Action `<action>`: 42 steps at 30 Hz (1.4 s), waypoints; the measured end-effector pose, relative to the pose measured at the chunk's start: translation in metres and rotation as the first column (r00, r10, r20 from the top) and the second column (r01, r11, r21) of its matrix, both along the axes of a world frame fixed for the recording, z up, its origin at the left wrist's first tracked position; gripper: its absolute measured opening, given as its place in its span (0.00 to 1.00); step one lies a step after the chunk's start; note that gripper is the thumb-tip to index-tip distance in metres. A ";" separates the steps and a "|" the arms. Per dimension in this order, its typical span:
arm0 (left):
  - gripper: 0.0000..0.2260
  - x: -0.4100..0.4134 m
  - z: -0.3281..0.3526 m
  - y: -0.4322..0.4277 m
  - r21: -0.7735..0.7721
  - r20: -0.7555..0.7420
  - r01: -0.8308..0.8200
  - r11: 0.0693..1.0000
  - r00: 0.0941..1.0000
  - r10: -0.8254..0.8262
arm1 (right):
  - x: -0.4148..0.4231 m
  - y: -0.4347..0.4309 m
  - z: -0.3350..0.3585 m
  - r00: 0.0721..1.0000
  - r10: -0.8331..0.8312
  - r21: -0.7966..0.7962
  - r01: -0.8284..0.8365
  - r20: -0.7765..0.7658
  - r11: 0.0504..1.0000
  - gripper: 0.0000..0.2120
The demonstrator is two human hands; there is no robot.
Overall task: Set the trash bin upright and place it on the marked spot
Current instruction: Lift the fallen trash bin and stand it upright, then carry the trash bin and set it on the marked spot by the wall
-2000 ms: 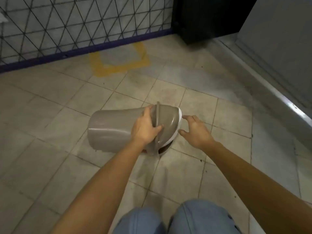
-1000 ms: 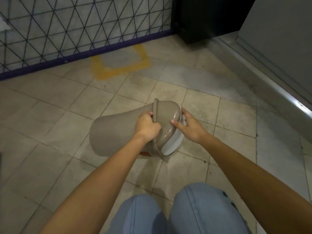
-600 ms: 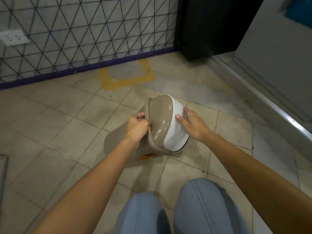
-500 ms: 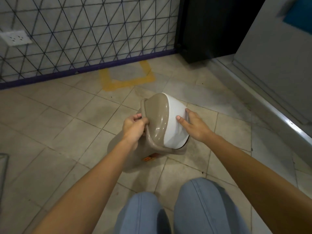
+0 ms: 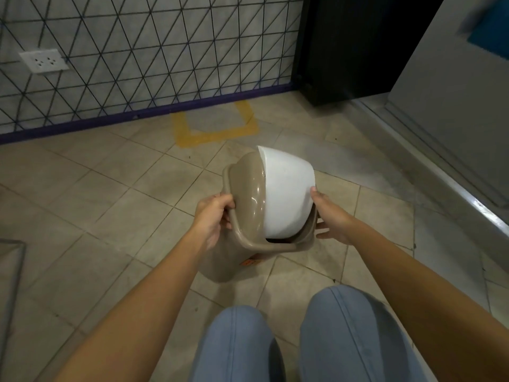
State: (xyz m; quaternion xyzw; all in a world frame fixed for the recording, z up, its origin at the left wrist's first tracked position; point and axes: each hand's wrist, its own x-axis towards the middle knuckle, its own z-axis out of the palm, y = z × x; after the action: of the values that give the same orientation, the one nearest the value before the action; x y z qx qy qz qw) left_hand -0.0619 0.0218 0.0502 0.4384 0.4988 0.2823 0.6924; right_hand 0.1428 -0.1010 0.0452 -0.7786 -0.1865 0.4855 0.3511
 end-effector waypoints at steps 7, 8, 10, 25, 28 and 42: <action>0.07 -0.009 -0.014 -0.001 -0.104 -0.019 -0.064 0.992 0.998 0.063 | 0.001 -0.002 0.004 0.992 -0.090 0.010 0.091 -0.084 0.996 0.33; 0.06 -0.011 -0.016 -0.001 -0.109 -0.016 -0.064 0.992 0.998 0.063 | 0.002 -0.002 0.004 0.993 -0.103 0.025 0.105 -0.059 0.994 0.29; 0.06 -0.014 -0.020 0.000 -0.113 -0.019 -0.061 0.992 0.998 0.059 | 0.003 -0.001 0.004 0.995 -0.099 0.039 0.099 -0.007 0.994 0.23; 0.15 -0.022 -0.037 -0.004 0.120 -0.187 -0.064 0.991 0.979 0.086 | 0.002 -0.014 0.001 0.994 0.055 0.095 -0.065 0.096 0.993 0.29; 0.16 -0.023 -0.039 -0.003 0.137 -0.189 -0.061 0.989 0.978 0.087 | 0.003 -0.015 0.003 0.991 0.079 0.110 -0.091 0.111 0.990 0.33; 0.31 -0.039 -0.037 -0.022 0.609 -0.410 0.290 0.739 0.912 -0.020 | -0.004 -0.016 0.001 0.873 0.339 0.031 -0.373 0.350 0.927 0.55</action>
State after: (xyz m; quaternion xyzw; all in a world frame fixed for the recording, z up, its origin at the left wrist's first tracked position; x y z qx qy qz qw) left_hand -0.1011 -0.0006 0.0129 0.7399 0.4516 0.2899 0.4058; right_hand 0.1391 -0.1170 0.0457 -0.7844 -0.4079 0.3909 0.2559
